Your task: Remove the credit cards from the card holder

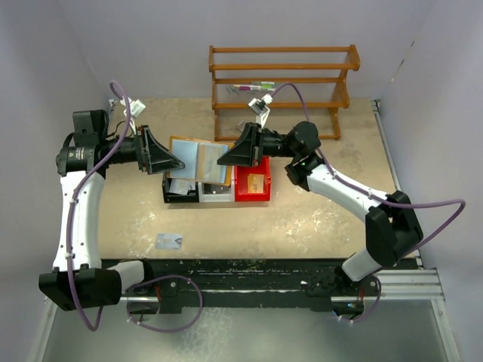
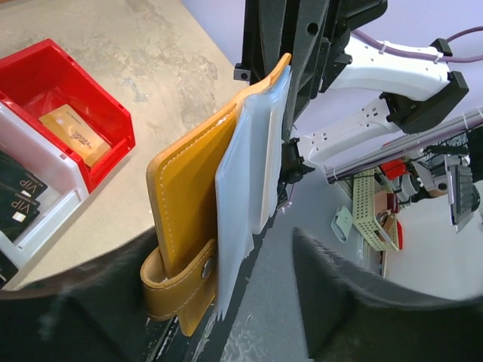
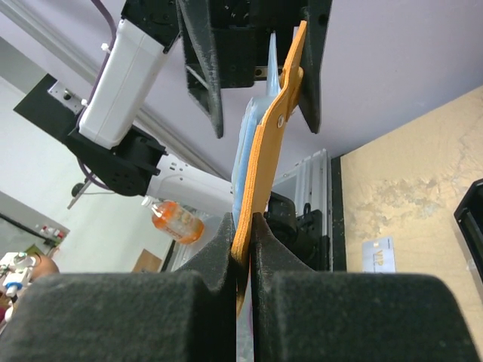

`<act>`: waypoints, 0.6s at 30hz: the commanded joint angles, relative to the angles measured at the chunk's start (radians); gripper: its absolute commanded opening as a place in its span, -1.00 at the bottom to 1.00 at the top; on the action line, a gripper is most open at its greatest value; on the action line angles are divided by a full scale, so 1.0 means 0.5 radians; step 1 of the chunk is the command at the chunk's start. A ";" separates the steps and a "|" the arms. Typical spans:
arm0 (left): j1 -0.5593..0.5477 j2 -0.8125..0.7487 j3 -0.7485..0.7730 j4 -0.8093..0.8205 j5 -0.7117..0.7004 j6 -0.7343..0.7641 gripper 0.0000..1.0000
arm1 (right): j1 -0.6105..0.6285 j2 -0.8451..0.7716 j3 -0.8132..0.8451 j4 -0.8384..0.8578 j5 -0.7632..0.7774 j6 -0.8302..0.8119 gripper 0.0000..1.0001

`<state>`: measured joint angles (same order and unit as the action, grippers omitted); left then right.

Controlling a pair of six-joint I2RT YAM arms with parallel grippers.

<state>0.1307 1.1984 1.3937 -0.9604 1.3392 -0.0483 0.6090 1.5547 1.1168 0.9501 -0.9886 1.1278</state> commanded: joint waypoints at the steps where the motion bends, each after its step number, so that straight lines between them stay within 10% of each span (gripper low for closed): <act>1: 0.006 -0.054 -0.030 0.106 0.107 -0.052 0.24 | 0.009 -0.072 0.098 0.167 -0.020 0.044 -1.00; 8: 0.006 -0.094 -0.072 0.227 0.039 -0.187 -0.68 | 0.011 -0.051 0.076 0.277 -0.011 0.140 -1.00; 18: 0.009 -0.051 -0.068 0.290 0.082 -0.377 -1.00 | 0.008 -0.043 0.001 0.530 -0.207 0.268 -0.71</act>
<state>0.1307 1.1667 1.3594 -0.8764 1.3403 -0.1730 0.6098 1.5551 1.1172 1.0279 -1.0008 1.1950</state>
